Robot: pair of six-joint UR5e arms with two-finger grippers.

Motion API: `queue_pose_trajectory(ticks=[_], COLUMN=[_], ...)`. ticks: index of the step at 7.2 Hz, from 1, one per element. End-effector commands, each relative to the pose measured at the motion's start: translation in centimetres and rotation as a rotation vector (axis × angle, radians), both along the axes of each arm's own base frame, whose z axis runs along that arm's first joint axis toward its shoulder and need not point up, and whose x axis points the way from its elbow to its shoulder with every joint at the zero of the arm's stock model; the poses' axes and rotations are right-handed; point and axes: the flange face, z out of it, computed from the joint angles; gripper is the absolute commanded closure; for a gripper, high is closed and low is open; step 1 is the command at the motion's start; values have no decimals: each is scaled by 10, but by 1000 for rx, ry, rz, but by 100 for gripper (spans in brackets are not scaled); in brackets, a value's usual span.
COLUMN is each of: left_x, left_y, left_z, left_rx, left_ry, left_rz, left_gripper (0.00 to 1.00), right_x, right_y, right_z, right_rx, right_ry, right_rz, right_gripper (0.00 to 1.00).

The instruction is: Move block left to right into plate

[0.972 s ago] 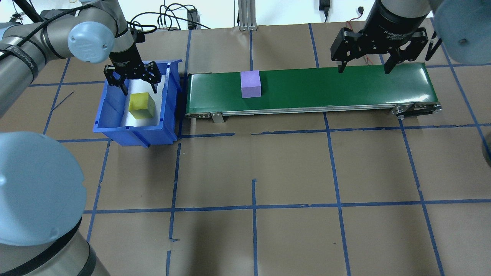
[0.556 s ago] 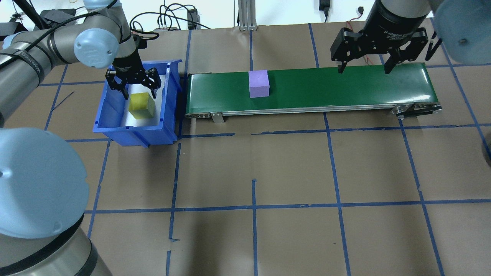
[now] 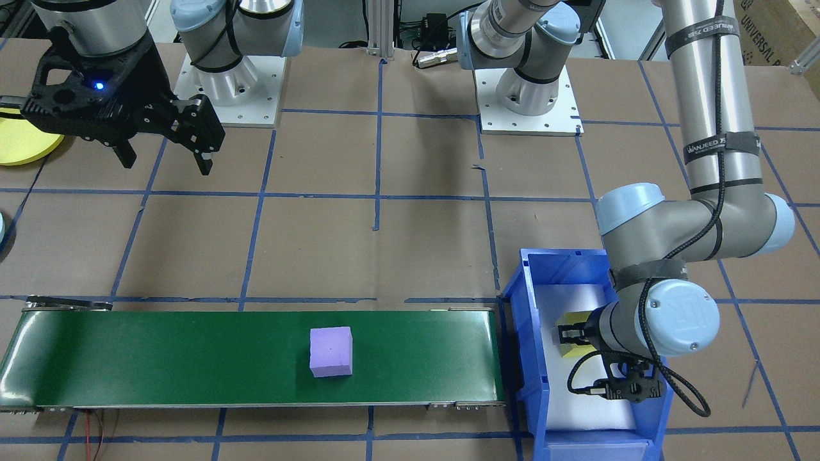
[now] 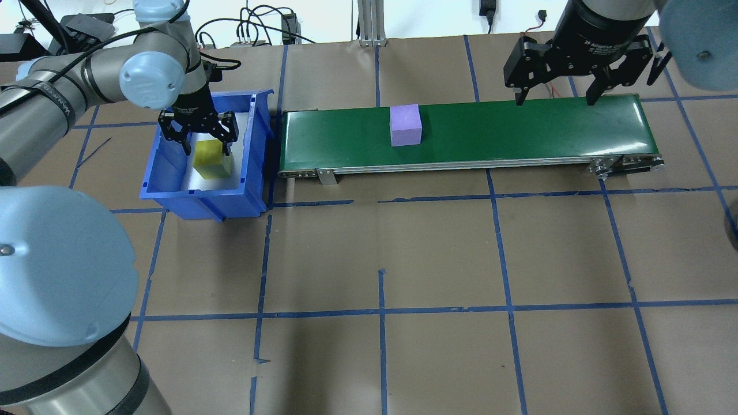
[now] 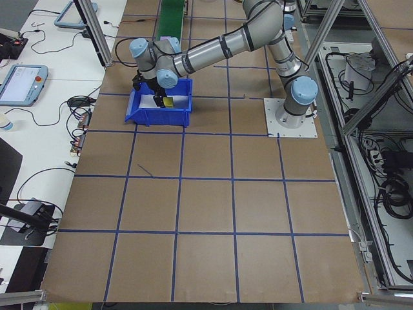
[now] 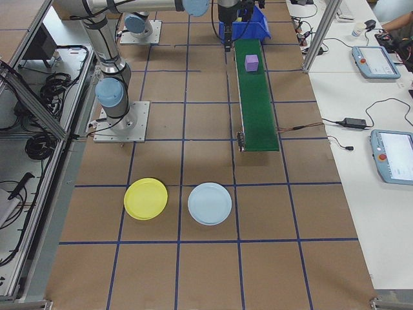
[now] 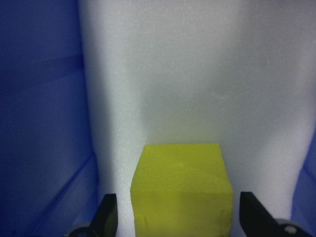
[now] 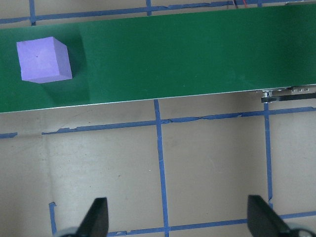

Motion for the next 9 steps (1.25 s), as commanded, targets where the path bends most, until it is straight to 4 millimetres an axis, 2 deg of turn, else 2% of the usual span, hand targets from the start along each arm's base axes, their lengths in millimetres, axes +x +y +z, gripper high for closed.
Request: queue_pose_trajectory(ticks=[1,2,3,4,5,6,7,8,9], left_x=[0,-1,-2,-2,-2,-2,-1,-10,-32], left_y=[0,3,7,5,1,-5,-7,2,12], left_z=[-11,-17,-27,-26,-15,17,60,99,127], left_rx=[6,28,37,33,12,-33,-56,-44,-60], left_ry=[2,9,10,11,10,9,6,8,6], left_rz=[1,4,1,1,-5,-9,-10,-20,-47], left_gripper=[19,21,25,32,39,45,46,45,45], right_x=[-20,-21,-22,-26,-46,-73,-77,-82,-84], right_y=[-7,-10,-21,-45,-59,-68,-82,-102,-111], right_z=[-5,-6,-22,-46,-61,-63,-81,-104,-112], right_rx=[16,15,43,73,94,98,88,70,44], right_ry=[17,10,11,17,15,6,-54,-57,-57], right_rz=[-31,-36,-36,-39,-54,-52,-50,-40,-38], right_gripper=[0,0,0,0,0,0,0,0,0])
